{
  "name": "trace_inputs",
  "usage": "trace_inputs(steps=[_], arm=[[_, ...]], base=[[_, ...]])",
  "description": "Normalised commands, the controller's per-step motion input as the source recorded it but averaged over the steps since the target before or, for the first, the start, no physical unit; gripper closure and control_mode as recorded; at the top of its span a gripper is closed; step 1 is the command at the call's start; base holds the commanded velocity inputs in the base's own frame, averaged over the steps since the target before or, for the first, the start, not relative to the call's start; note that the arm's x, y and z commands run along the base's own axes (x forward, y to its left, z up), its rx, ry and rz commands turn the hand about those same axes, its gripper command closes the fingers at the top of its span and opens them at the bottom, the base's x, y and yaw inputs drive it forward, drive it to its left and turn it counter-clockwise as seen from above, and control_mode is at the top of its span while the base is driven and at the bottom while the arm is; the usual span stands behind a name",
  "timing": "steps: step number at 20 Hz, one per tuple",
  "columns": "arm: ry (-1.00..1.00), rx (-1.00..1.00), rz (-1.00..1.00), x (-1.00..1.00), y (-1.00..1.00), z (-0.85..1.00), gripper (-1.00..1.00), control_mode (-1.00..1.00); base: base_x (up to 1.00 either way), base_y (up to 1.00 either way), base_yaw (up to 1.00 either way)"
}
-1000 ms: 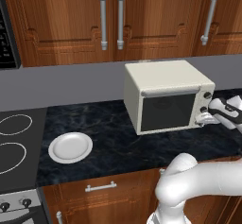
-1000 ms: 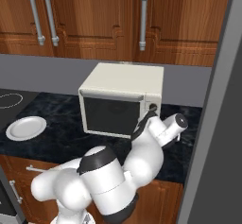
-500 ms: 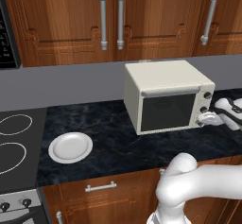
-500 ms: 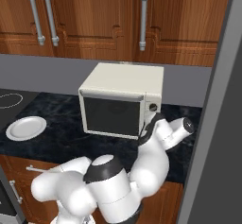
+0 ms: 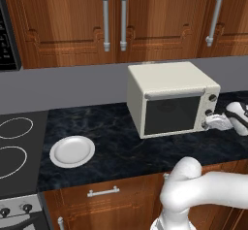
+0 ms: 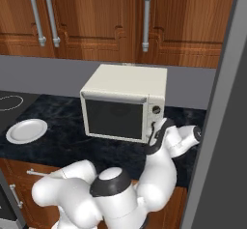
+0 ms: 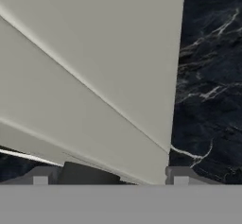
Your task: Pick up the bagel from the plate, place it on the toaster oven rack, close the door, and set the timer.
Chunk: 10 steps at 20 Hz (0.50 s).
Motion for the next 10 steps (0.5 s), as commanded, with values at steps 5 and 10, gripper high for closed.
trace_inputs(steps=[5,10], arm=[[0.00,0.13,0.00,0.00,-0.93,0.05,1.00,-1.00],[0.00,0.12,0.00,0.00,-0.87,0.01,1.00,-1.00]], base=[[0.00,0.00,0.00],[0.00,0.00,0.00]])
